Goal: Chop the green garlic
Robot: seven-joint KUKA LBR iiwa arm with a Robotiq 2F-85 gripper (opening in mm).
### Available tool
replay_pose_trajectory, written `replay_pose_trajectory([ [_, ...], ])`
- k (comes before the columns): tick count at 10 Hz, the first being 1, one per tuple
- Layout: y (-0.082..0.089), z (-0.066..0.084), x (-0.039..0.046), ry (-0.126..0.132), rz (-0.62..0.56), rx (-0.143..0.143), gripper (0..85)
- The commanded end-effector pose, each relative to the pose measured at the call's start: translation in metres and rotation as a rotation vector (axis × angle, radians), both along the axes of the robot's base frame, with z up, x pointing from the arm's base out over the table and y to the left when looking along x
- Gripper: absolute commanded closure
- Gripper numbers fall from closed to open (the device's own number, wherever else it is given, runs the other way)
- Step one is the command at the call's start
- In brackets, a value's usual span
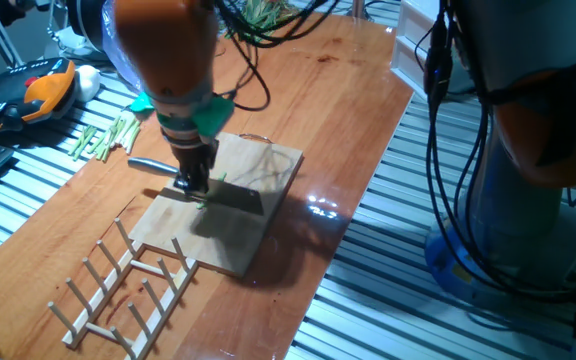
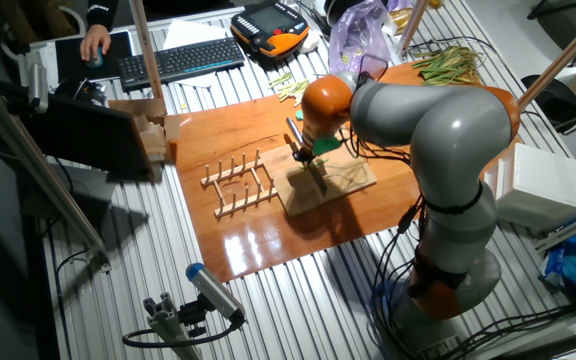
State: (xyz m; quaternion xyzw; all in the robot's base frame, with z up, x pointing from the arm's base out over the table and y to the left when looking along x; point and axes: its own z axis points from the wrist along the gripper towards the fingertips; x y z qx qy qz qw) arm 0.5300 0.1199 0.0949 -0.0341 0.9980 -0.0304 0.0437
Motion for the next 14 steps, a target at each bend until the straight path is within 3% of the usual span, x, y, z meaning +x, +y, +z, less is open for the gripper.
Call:
replay_pose_trajectory([
  [1,-0.003,0.007,0.0003,-0.001,0.004,-0.005,85.0],
  [3,-0.006,0.010,-0.0029,0.002,0.008,-0.005,85.0],
  [7,-0.007,-0.007,-0.0069,-0.015,0.014,0.012,85.0],
  [14,-0.005,-0.022,-0.0029,-0.032,0.014,0.020,85.0],
])
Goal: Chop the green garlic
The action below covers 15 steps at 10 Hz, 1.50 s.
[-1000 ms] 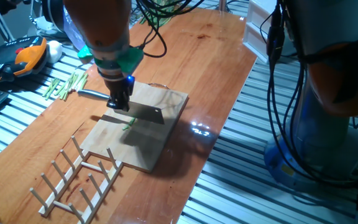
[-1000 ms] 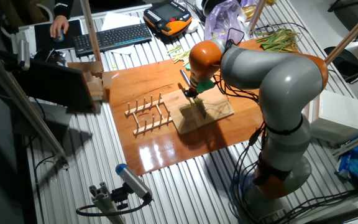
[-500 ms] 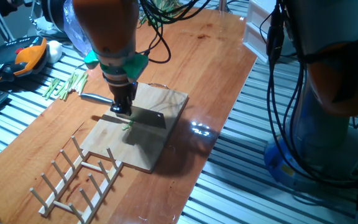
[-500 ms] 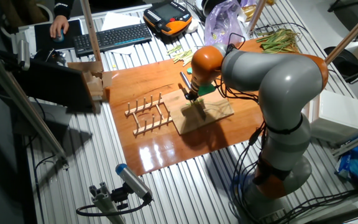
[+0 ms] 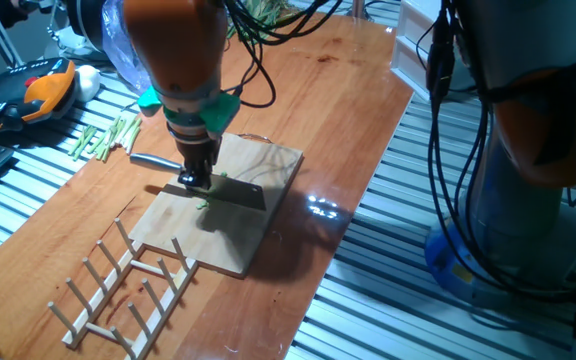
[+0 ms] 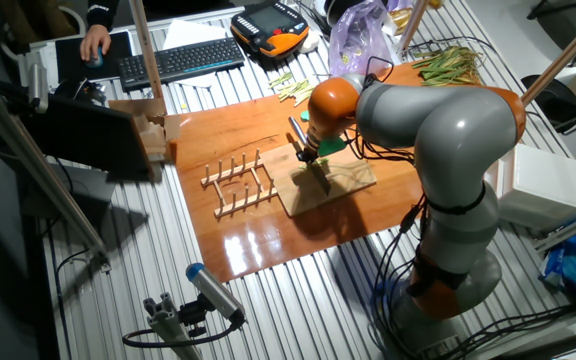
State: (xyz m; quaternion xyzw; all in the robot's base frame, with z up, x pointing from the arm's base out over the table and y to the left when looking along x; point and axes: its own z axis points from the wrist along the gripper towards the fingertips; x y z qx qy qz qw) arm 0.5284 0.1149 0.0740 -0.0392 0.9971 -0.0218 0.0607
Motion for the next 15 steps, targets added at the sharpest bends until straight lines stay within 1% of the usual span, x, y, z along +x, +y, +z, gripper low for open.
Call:
replay_pose_trajectory([
  [1,0.001,0.002,0.0016,0.003,0.001,-0.007,85.0],
  [2,0.000,0.013,0.0052,0.028,0.003,0.000,85.0],
  [3,-0.002,0.023,0.0075,0.039,0.007,-0.005,85.0],
  [4,-0.003,0.027,0.0083,0.037,0.008,-0.012,85.0],
  [5,-0.005,0.027,0.0078,0.031,0.009,-0.020,85.0],
  [9,-0.009,0.014,0.0000,0.014,0.019,-0.001,85.0],
  [10,-0.008,0.012,0.0001,0.014,0.017,-0.001,85.0],
  [13,-0.008,0.005,0.0021,0.002,0.018,0.000,85.0],
  [15,-0.005,-0.003,0.0083,-0.007,0.016,0.007,85.0],
])
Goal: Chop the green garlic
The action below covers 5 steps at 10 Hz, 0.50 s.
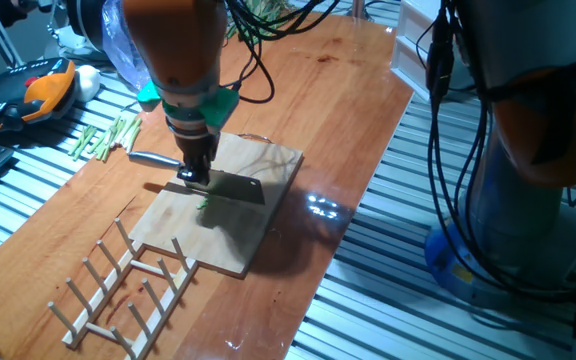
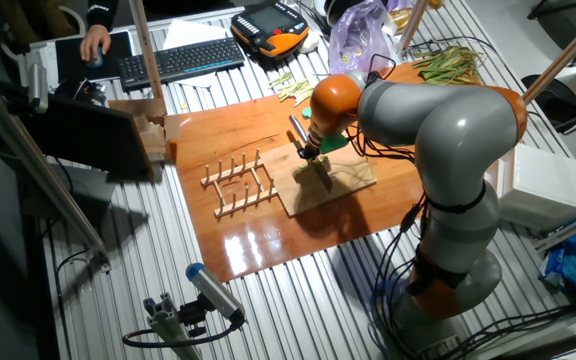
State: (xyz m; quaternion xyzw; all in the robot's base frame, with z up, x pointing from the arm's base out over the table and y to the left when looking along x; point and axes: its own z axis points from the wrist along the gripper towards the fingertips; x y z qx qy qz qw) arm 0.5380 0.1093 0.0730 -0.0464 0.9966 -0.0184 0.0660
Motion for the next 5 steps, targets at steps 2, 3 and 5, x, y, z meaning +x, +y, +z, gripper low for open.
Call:
replay_pose_trajectory([
  [2,0.006,0.002,0.0092,0.006,-0.003,-0.008,85.0],
  [3,0.006,0.007,0.0132,0.013,-0.002,-0.008,85.0],
  [5,0.003,0.020,0.0117,0.025,0.010,-0.015,85.0],
])
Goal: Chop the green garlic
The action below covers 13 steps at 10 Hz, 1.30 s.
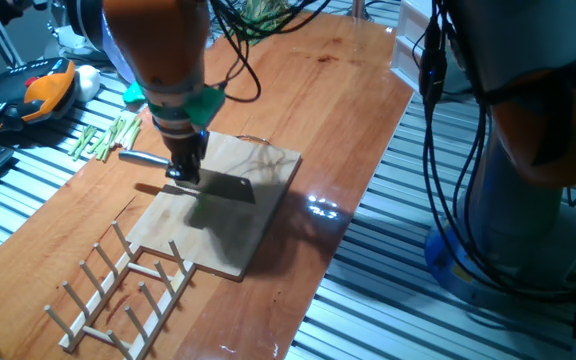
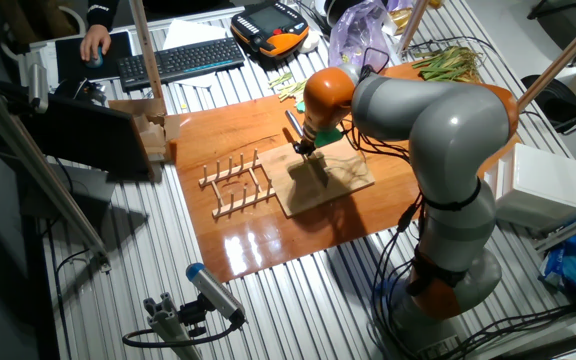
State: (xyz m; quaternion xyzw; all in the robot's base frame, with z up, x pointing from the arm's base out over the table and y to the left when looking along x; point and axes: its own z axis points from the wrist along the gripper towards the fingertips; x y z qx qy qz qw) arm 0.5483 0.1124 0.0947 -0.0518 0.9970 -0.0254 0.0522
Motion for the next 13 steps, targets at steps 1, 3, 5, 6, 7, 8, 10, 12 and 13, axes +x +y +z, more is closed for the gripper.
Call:
replay_pose_trajectory([
  [1,-0.001,0.003,-0.0023,0.002,0.000,-0.003,85.0],
  [3,-0.006,-0.002,-0.0107,-0.013,0.002,0.003,85.0],
  [5,-0.007,-0.013,-0.0115,-0.025,0.004,0.013,85.0],
  [6,-0.006,-0.018,-0.0102,-0.030,0.005,0.015,85.0],
  [7,-0.006,-0.022,-0.0092,-0.031,0.005,0.019,85.0],
  [8,-0.004,-0.024,-0.0065,-0.033,0.003,0.023,85.0],
  [10,0.002,-0.017,0.0055,-0.027,-0.003,0.006,85.0],
  [12,0.000,-0.008,0.0084,-0.016,0.004,0.002,85.0],
  [13,-0.002,-0.004,0.0072,-0.013,0.009,0.000,85.0],
])
